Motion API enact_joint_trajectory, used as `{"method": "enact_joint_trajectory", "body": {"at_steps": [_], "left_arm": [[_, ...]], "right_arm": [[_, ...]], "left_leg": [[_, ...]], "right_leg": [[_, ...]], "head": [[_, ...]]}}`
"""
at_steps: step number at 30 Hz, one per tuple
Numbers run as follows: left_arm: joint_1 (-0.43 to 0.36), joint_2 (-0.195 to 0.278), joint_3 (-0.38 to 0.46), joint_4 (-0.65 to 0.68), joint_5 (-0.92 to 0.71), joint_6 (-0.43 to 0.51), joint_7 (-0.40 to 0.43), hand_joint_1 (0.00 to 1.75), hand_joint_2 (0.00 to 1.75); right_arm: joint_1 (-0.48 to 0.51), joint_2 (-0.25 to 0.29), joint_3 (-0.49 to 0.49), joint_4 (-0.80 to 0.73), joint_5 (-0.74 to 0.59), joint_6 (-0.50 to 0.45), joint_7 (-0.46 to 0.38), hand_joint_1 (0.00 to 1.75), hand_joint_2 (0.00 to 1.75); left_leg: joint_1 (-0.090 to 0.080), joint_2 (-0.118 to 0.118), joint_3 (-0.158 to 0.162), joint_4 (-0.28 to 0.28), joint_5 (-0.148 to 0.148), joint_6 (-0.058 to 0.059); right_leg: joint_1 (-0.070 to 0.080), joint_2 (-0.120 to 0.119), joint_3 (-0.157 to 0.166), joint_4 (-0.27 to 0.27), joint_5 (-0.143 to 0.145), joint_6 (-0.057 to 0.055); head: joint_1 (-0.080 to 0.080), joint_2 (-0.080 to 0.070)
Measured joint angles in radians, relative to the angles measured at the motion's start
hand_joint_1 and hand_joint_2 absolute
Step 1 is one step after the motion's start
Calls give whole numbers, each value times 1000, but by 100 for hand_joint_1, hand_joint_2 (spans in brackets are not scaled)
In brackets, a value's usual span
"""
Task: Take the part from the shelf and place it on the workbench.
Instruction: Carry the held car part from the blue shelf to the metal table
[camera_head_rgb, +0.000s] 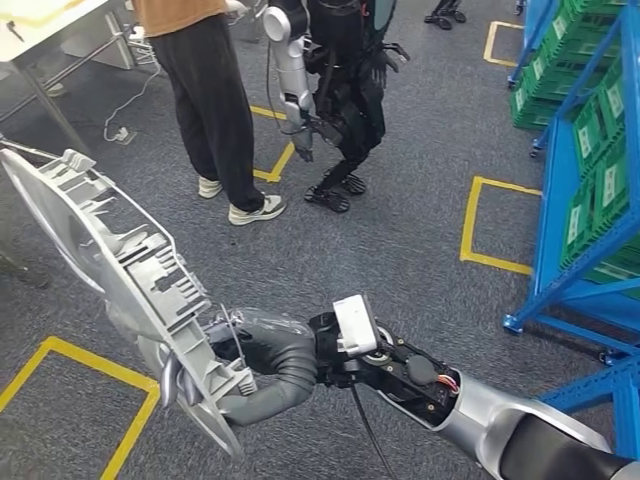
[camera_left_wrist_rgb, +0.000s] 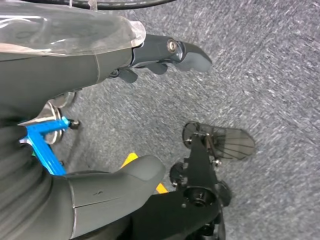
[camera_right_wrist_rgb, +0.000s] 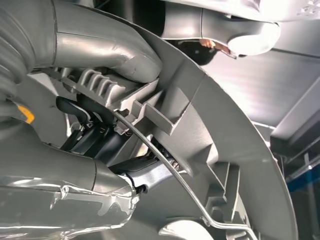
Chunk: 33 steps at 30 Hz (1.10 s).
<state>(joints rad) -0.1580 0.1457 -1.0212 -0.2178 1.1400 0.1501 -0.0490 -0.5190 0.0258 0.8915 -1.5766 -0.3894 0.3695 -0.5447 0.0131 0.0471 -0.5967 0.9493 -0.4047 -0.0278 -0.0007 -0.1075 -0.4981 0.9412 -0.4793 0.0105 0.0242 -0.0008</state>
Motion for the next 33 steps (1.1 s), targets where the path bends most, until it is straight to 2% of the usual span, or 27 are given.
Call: {"method": "enact_joint_trajectory", "body": {"at_steps": [1, 3, 5, 6, 7, 8, 9, 10, 12, 13, 14, 16, 17, 18, 20, 21, 22, 23, 24, 25, 26, 27, 28, 29, 31, 32, 33], "left_arm": [[2, 0, 0, 0, 1, 0, -1, 0, 175], [5, 0, 0, 0, 6, 2, -2, 0, 175], [5, -1, 0, 0, 10, 3, -4, 0, 175], [6, -1, 0, 0, 12, 4, -5, 0, 175], [7, 0, 0, 0, 14, 4, -7, 0, 175], [9, 0, 0, 0, 15, 5, -7, 0, 175], [11, -1, 0, 0, 16, 5, -8, 0, 175], [13, -1, 0, 0, 16, 6, -8, 0, 175], [14, -3, 0, 0, 16, 6, -8, 0, 175], [14, -5, 0, 0, 16, 6, -8, 0, 175], [15, -6, 0, 0, 16, 6, -9, 0, 175], [21, -5, 0, 1, 18, 6, -9, 0, 175], [25, -5, 0, 1, 19, 6, -9, 0, 175], [26, -5, 0, 2, 20, 6, -10, 0, 175], [24, -5, 0, 2, 22, 6, -14, 0, 175], [22, -5, 0, 2, 22, 6, -15, 0, 175], [22, -5, 0, 2, 23, 6, -16, 0, 175], [23, -5, 0, 2, 23, 6, -16, 0, 175], [24, -5, 0, 2, 24, 6, -16, 0, 175], [25, -4, 0, 2, 24, 6, -16, 0, 175], [25, -4, 0, 2, 24, 6, -17, 0, 175], [23, -3, 0, 2, 24, 6, -17, 0, 175], [22, -2, 0, 2, 25, 6, -18, 0, 175], [21, -2, 0, 2, 26, 6, -19, 0, 175], [23, -2, 0, 2, 28, 6, -19, 0, 175], [26, -2, 1, 2, 29, 6, -19, 0, 175], [28, -2, 1, 2, 30, 6, -19, 0, 175]], "right_arm": [[0, 0, 0, 0, -1, 1, -1, 175, 175], [-1, 0, 0, 0, -2, 3, -4, 175, 175], [-1, 0, 0, 0, -4, 7, -6, 175, 175], [0, 0, 0, 1, -6, 8, -7, 175, 175], [0, 0, 1, 1, -7, 9, -7, 175, 175], [0, 0, 1, 2, -7, 9, -8, 175, 175], [0, 0, 1, 2, -7, 9, -8, 175, 175], [0, 0, 1, 3, -7, 9, -8, 175, 175], [-1, 0, 1, 3, -8, 9, -8, 175, 175], [-2, 0, 1, 3, -8, 9, -8, 175, 175], [-2, 0, 1, 3, -8, 10, -9, 175, 175], [-3, 1, 1, 4, -8, 12, -9, 175, 175], [-3, 2, 2, 4, -8, 15, -9, 175, 175], [-3, 4, 2, 4, -9, 17, -10, 175, 175], [-4, 7, 2, 5, -10, 20, -12, 175, 175], [-4, 8, 2, 6, -10, 21, -13, 175, 175], [-4, 8, 2, 8, -10, 21, -13, 175, 175], [-3, 8, 2, 10, -10, 21, -13, 175, 175], [-3, 8, 2, 12, -10, 21, -13, 175, 175], [-3, 8, 2, 13, -10, 21, -13, 175, 175], [-4, 8, 2, 14, -11, 21, -13, 175, 175], [-5, 9, 2, 14, -11, 21, -13, 175, 175], [-6, 9, 2, 14, -12, 22, -13, 175, 175], [-7, 10, 2, 14, -12, 22, -13, 175, 175], [-9, 12, 2, 14, -13, 22, -14, 175, 175], [-10, 13, 2, 14, -13, 22, -14, 175, 175], [-11, 15, 2, 14, -14, 22, -14, 175, 175]], "left_leg": [[1, -11, 1, 0, 0, 7], [4, -31, 4, -4, 2, 20], [5, -50, 5, -5, 3, 30], [3, -62, 5, -5, 3, 33], [1, -74, 5, -4, 3, 35], [0, -88, 6, -4, 3, 35], [-1, -102, 7, -4, 3, 35], [-1, -117, 9, -4, 3, 35], [-1, -144, 8, -3, 4, 32], [1, -156, 4, -2, 6, 27], [3, -168, -2, -2, 9, 21], [6, -188, -11, -3, 18, 7], [3, -175, -17, 5, 14, 1], [0, -150, -31, 31, -1, -3], [-3, -84, -87, 140, -61, -10], [-1, -68, -121, 209, -92, -13], [1, -61, -145, 260, -110, -17], [3, -56, -155, 282, -112, -20], [6, -52, -142, 262, -95, -23], [8, -43, -108, 204, -65, -25], [9, -24, -64, 125, -36, -26], [7, -8, -25, 58, -13, -23], [4, 3, 0, 13, 0, -17], [1, 6, 10, -7, 2, -10], [-2, -14, 9, -6, 2, 5], [0, -21, 10, -8, 2, 10], [2, -29, 11, -9, 3, 16]], "right_leg": [[-2, -1, 3, 1, -4, 6], [-8, 37, -11, 42, -38, 16], [-10, 88, -66, 169, -108, 20], [-10, 97, -101, 245, -139, 19], [-9, 101, -129, 302, -155, 18], [-9, 103, -140, 321, -150, 16], [-9, 106, -132, 297, -124, 12], [-9, 114, -108, 238, -84, 7], [-10, 162, -49, 95, -14, -4], [-10, 183, -28, 48, 1, -7], [-9, 197, -17, 24, 4, -9], [-11, 180, -7, 10, 4, -12], [-14, 167, -5, 3, 9, -16], [-16, 153, -2, -4, 13, -21], [-15, 122, 1, -13, 18, -29], [-13, 106, 0, -12, 18, -31], [-12, 91, 0, -12, 17, -31], [-11, 77, -1, -11, 16, -31], [-11, 64, -1, -10, 15, -30], [-12, 53, -1, -9, 12, -28], [-11, 43, 0, -7, 9, -25], [-9, 34, 1, -4, 6, -20], [-7, 26, 2, -2, 2, -15], [-4, 19, 3, 0, 0, -10], [-2, 7, 7, 0, -5, -1], [-3, 13, 6, 5, -13, 4], [-6, 29, -2, 27, -30, 9]], "head": [[2, 0], [7, 0], [18, 0], [22, 0], [26, 0], [28, 0], [29, 0], [30, 0], [32, 0], [32, 0], [33, 0], [34, 0], [33, 0], [26, 0], [10, 0], [4, 0], [2, 0], [1, 0], [-1, 0], [-2, 0], [-4, 0], [-5, 0], [-5, 0], [-4, 0], [2, 0], [3, 0], [5, 0]]}}
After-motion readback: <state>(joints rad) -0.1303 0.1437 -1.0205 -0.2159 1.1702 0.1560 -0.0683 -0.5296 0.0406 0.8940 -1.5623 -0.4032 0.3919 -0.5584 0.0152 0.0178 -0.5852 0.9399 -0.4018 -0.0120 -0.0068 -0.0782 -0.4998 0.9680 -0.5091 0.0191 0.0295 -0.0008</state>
